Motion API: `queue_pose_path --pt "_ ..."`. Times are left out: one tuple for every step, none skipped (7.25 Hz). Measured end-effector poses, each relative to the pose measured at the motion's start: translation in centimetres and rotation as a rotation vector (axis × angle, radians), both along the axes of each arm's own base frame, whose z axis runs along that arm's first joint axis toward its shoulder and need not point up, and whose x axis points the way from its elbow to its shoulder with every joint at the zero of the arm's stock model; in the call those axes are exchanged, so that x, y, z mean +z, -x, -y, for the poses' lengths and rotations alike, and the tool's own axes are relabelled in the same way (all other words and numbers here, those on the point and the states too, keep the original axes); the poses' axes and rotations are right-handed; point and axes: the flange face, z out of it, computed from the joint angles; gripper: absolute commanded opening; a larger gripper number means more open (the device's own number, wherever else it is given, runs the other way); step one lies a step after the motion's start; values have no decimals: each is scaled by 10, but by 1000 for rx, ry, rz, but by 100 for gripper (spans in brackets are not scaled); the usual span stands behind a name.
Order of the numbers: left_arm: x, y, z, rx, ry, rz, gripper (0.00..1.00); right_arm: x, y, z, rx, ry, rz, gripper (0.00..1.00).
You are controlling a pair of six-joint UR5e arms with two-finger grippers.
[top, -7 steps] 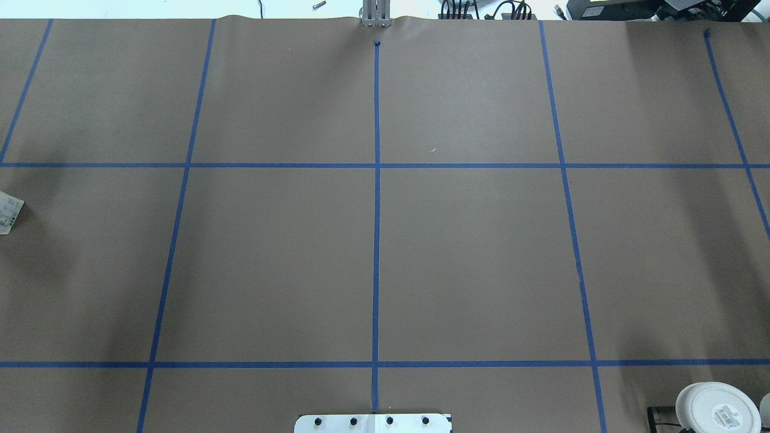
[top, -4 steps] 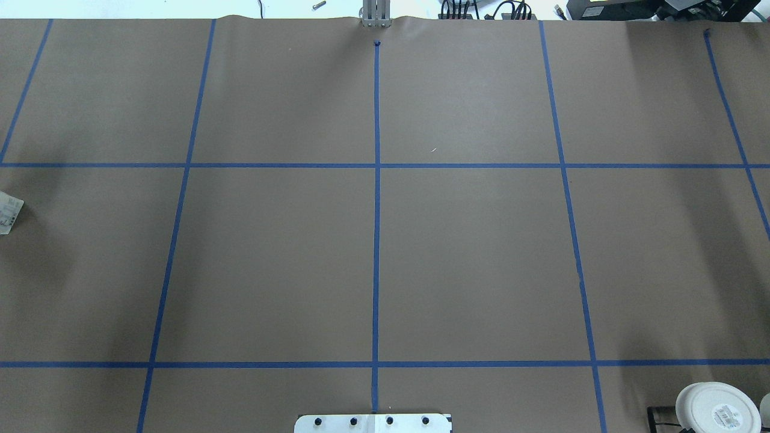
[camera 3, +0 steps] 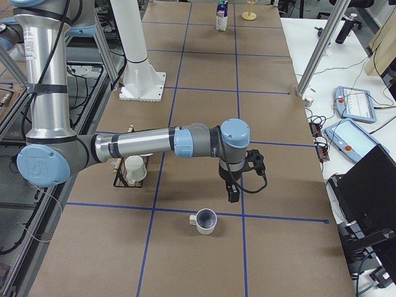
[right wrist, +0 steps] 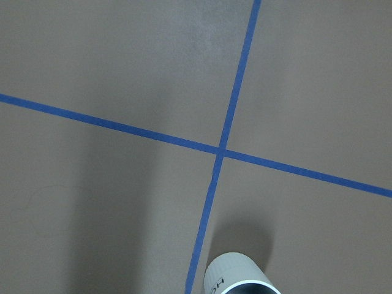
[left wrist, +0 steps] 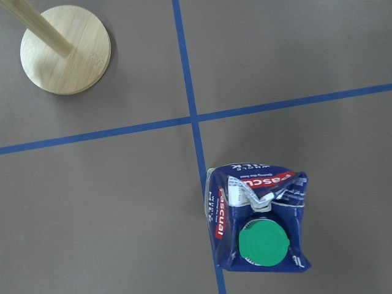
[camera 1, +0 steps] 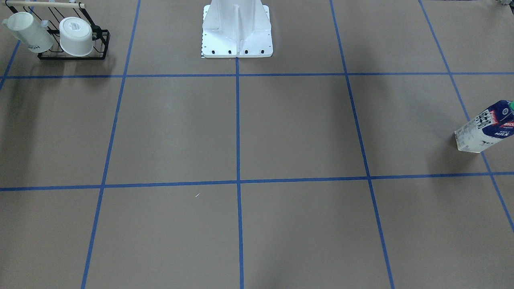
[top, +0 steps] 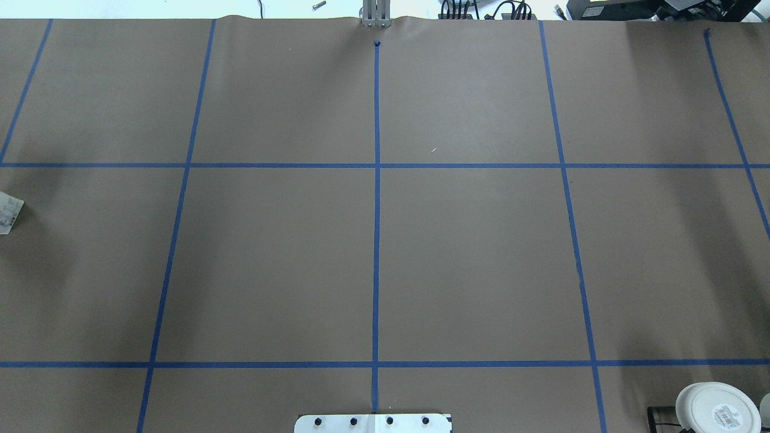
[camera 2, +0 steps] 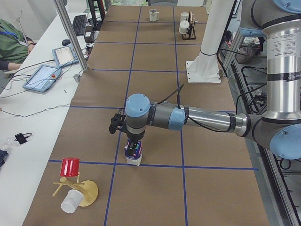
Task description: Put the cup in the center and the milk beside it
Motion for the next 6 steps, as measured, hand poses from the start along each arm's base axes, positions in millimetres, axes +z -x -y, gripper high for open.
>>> queue_pose_path --pt "-5 0 2 -2 -18 0 98 -1 0 0 -1 -14 2 100" --pt "-7 0 4 -3 -35 0 98 5 0 -4 -4 -21 5 100" --pt "-9 0 7 -3 -62 0 98 18 0 -13 -7 -29 5 100" --pt "-6 0 9 -4 -92 -1 98 44 0 -31 -4 -46 4 100" --pt "-3 0 8 -4 -119 -2 98 71 0 -51 0 -58 4 100" --pt "-1 0 7 -4 -135 -2 98 96 0 -66 3 -55 4 98"
